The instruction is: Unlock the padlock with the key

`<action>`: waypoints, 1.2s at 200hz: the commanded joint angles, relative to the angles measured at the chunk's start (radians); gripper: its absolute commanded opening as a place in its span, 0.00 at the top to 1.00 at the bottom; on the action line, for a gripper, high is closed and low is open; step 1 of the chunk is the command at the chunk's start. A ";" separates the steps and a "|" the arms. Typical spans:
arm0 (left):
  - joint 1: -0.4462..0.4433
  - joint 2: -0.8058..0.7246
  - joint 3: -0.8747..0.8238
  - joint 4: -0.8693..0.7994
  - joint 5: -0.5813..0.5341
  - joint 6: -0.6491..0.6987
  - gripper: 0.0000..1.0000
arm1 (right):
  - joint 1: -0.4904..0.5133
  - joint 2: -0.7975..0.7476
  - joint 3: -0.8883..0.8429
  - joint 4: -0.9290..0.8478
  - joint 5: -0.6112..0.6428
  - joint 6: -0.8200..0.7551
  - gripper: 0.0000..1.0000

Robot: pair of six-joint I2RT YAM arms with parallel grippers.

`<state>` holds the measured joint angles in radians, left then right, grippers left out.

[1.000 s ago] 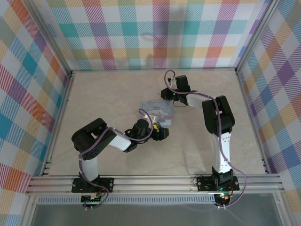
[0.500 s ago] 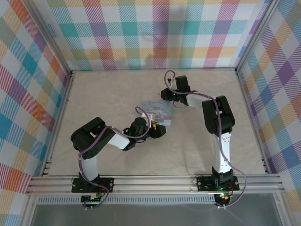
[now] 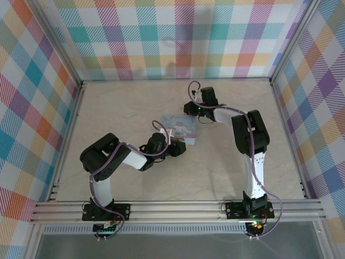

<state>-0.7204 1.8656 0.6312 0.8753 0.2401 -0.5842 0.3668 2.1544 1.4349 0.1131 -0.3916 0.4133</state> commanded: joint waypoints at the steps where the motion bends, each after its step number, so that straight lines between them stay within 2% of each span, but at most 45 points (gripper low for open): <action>1: 0.021 0.010 0.013 -0.017 0.021 0.001 0.58 | 0.015 -0.042 -0.008 -0.012 -0.036 0.012 1.00; 61: 0.030 0.016 0.009 -0.012 0.038 0.009 0.60 | 0.015 -0.040 -0.010 -0.010 -0.036 0.015 1.00; 78: 0.031 0.023 0.003 0.034 0.063 0.005 0.51 | 0.014 -0.038 -0.008 -0.009 -0.036 0.013 1.00; 108: 0.029 0.046 0.023 0.074 0.097 -0.009 0.44 | 0.015 -0.037 -0.009 -0.005 -0.039 0.016 1.00; 138: 0.026 0.077 0.040 0.151 0.134 -0.045 0.41 | 0.015 -0.031 -0.012 0.002 -0.040 0.023 1.00; 170: 0.022 0.085 0.050 0.156 0.151 -0.049 0.36 | 0.015 -0.030 -0.011 0.000 -0.041 0.021 1.00; 240: 0.026 0.069 0.014 0.098 0.096 -0.039 0.44 | 0.007 -0.065 0.004 -0.040 -0.018 0.001 1.00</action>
<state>-0.7013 1.9385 0.6544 0.9932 0.3504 -0.6357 0.3733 2.1502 1.4345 0.1143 -0.4015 0.4290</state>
